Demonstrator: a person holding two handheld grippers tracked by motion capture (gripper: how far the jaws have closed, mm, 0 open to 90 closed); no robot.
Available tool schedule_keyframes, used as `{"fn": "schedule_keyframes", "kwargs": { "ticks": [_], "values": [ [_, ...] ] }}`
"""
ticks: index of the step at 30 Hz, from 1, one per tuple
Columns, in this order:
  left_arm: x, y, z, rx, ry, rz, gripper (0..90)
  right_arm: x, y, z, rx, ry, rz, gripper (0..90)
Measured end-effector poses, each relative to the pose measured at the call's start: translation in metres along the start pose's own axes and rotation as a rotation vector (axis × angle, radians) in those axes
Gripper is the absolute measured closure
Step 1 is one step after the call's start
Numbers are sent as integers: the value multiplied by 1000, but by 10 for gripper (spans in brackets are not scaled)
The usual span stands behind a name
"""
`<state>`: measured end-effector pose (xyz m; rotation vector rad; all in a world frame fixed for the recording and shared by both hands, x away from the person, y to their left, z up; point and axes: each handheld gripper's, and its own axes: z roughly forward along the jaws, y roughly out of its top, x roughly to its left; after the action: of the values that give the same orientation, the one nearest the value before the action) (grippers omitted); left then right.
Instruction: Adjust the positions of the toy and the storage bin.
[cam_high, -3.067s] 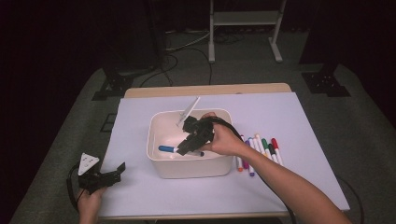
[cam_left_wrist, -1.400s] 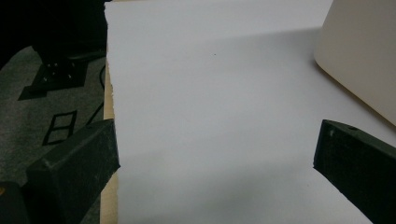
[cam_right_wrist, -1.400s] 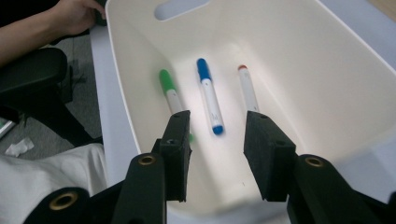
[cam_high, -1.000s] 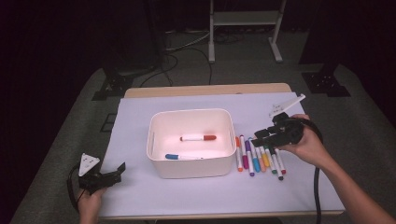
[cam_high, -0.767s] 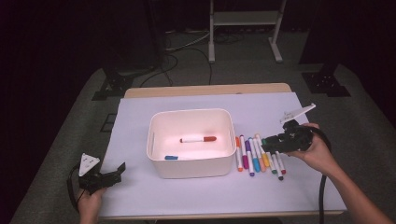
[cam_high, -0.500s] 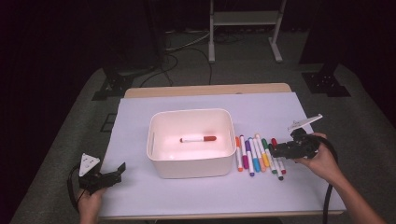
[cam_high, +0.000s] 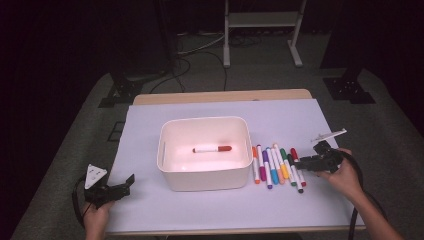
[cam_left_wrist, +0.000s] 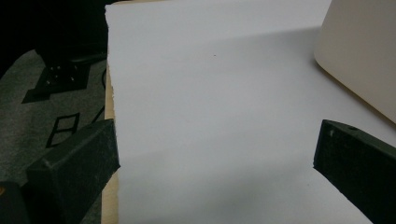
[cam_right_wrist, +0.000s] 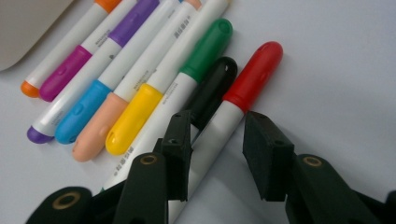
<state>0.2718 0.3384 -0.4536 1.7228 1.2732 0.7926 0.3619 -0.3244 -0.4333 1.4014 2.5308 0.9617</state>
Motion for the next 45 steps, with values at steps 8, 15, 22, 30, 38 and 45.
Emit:
{"fn": "schedule_keyframes", "kwargs": {
  "ticks": [8,15,22,30,38,45],
  "values": [
    [0,0,1,5,-1,0,0,-8,-14,-5,-3,-89,50,651],
    [0,0,1,4,2,-1,0,-12,-19,-7,-29,-112,81,748],
    [0,0,0,2,0,-1,0,-10,-18,-7,-21,-125,86,757],
    [0,0,0,4,1,1,0,-6,-16,-20,-25,-52,98,758],
    [0,0,0,2,4,2,0,18,2,-50,-76,20,44,758],
    [0,0,0,4,3,1,0,46,27,-74,-94,70,-34,758]
  ]
}}
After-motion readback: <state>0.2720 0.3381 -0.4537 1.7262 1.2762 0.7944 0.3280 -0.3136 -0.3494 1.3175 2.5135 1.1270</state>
